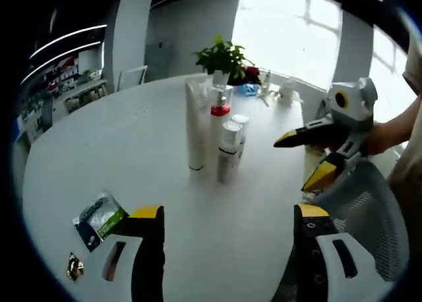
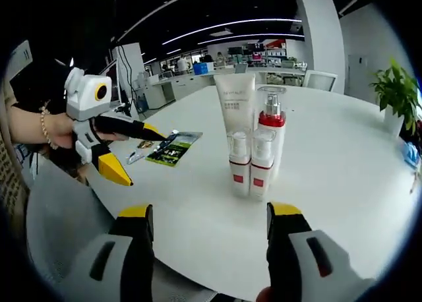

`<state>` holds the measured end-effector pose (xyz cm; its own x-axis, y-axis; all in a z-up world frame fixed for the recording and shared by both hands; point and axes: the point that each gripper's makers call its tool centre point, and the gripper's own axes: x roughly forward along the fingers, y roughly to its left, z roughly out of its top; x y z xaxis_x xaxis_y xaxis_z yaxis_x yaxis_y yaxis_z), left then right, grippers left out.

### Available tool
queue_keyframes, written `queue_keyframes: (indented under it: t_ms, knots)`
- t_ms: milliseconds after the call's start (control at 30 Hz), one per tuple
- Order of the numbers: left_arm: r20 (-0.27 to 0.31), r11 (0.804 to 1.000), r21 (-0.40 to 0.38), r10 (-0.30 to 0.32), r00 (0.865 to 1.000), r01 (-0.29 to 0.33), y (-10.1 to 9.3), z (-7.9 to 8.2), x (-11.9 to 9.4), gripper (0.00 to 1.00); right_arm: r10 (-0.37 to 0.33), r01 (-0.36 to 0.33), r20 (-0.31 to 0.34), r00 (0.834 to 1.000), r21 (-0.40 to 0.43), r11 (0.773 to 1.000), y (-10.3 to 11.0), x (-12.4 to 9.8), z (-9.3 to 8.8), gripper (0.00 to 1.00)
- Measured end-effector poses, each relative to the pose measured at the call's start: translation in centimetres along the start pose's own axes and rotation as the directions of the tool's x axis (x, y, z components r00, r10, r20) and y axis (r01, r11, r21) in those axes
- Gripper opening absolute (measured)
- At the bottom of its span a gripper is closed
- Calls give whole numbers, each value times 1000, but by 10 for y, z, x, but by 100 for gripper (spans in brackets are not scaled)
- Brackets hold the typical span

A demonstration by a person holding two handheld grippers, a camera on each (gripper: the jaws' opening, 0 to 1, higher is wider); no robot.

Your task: Arrange the skincare products in the storage area until every visible bottle or jar stands upright without overlapping.

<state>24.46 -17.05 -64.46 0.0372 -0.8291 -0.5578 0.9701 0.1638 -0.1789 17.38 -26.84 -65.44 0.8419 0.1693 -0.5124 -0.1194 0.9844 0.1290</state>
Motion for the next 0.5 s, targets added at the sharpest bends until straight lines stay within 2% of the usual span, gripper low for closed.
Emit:
queue_keyframes:
  t_ms: [233,367,500]
  knots:
    - [2,991,-120,55,998,-55,0,-19,-30,88,16,-16,9,1000,-9,1000,6,3,6,70]
    - [52,970,-229,98,994,-83,1,-22,-49,96,38,-37,11,999,-17,999,15,6,7,70]
    - [60,958,-262,135,989,-115,2,-29,-65,97,57,-57,10,998,-21,998,23,7,8,70]
